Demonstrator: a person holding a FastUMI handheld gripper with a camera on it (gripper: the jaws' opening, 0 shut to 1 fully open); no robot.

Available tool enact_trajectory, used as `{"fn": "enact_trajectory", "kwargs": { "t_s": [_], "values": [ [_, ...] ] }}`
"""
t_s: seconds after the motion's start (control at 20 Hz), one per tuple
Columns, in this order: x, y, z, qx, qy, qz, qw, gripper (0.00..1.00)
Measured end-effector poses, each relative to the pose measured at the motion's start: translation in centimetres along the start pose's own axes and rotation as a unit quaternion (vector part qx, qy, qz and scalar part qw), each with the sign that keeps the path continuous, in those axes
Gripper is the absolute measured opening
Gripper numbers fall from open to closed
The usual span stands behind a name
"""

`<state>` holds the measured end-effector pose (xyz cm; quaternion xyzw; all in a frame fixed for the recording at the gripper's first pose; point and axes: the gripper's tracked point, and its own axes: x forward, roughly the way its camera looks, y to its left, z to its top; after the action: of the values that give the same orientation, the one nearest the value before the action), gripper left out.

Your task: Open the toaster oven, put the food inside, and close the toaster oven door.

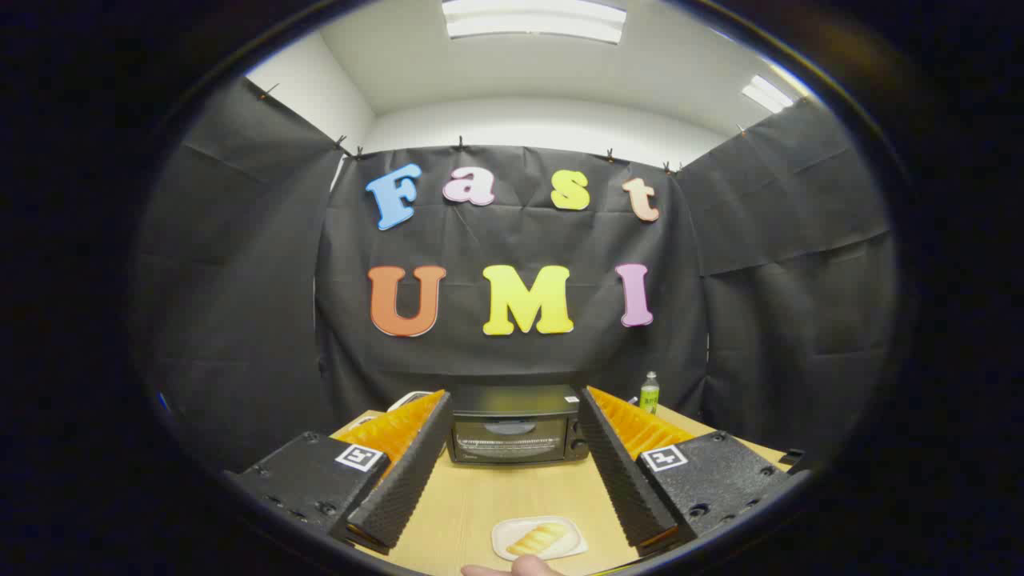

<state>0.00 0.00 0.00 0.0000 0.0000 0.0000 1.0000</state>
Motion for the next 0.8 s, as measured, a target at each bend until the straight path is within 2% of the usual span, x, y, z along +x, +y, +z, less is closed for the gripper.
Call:
{"fn": "enact_trajectory", "kwargs": {
  "t_s": [0.8],
  "values": [
    [-0.12,0.49,0.23,-0.008,-0.007,0.002,1.0,1.0]
  ]
}}
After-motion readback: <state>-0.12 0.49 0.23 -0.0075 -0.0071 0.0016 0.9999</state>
